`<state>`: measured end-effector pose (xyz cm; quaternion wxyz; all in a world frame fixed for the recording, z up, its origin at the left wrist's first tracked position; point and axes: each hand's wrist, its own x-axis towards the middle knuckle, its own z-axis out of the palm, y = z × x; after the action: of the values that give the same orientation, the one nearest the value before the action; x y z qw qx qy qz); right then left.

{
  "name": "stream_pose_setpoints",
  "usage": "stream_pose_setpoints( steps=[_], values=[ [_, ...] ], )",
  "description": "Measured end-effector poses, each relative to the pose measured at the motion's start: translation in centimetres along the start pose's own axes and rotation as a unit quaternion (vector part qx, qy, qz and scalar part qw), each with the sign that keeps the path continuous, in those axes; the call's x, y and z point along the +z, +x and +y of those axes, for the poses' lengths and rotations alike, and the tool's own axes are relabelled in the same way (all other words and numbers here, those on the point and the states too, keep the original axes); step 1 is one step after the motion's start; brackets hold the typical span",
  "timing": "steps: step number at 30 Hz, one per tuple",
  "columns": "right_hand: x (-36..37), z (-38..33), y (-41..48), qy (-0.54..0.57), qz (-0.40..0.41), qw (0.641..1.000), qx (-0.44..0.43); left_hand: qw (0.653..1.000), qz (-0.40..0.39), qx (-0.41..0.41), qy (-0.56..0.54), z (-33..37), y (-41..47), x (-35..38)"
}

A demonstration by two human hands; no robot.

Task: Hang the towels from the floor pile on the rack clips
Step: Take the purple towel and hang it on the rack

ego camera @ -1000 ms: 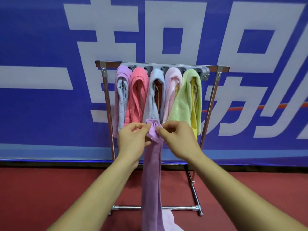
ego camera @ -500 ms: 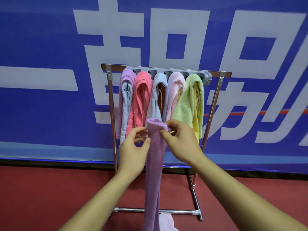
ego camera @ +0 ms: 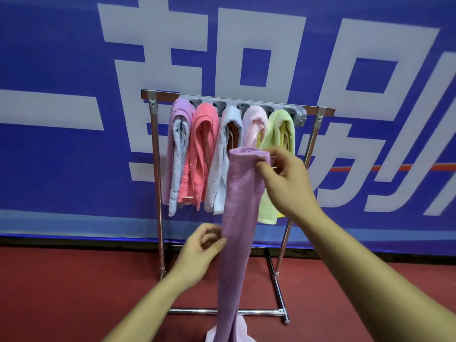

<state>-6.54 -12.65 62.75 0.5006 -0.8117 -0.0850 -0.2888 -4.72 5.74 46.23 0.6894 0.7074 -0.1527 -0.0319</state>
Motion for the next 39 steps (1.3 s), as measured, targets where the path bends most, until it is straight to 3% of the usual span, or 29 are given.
stream_pose_setpoints(
  steps=[3, 7, 11, 16, 22, 24, 26, 29, 34, 39],
  values=[
    [-0.8, 1.1, 0.2, 0.031, 0.003, 0.999, 0.034, 0.999, -0.030, -0.036, -0.004, -1.1, 0.2, 1.0],
    [-1.6, 2.1, -0.1, 0.023, 0.005, 0.999, 0.043, 0.998, -0.044, -0.024, 0.049, -3.2, 0.5, 2.2],
    [-2.7, 3.1, 0.0, -0.013, 0.028, 0.999, 0.045, 0.999, -0.039, -0.031, -0.009, -3.5, 0.7, 2.2],
    [-4.4, 6.0, -0.5, -0.174, 0.055, 0.982, 0.043, 0.999, -0.032, 0.010, 0.017, -2.0, 1.3, 1.1],
    [-3.4, 8.7, -2.4, -0.414, -0.098, 0.895, 0.133, 0.989, 0.028, 0.092, 0.115, 1.6, 2.9, 2.1],
    [-2.6, 9.0, -2.9, -0.364, -0.151, 0.915, 0.090, 0.984, 0.011, 0.104, 0.144, 2.4, 3.5, 2.4],
    [-1.2, 8.6, -3.2, -0.222, -0.225, 0.948, 0.036, 0.979, -0.017, 0.112, 0.167, 3.3, 3.8, 2.8],
    [1.0, 8.0, -3.5, -0.066, -0.296, 0.950, 0.078, 0.982, -0.059, 0.089, 0.153, 4.0, 3.8, 2.8],
    [2.4, 8.5, -3.5, -0.129, -0.259, 0.956, 0.039, 0.991, -0.036, 0.038, 0.126, 3.2, 3.0, 0.6],
    [2.7, 8.3, -3.8, -0.108, -0.250, 0.962, -0.015, 0.991, -0.054, 0.004, 0.119, 0.4, 1.7, -0.5]
  ],
)
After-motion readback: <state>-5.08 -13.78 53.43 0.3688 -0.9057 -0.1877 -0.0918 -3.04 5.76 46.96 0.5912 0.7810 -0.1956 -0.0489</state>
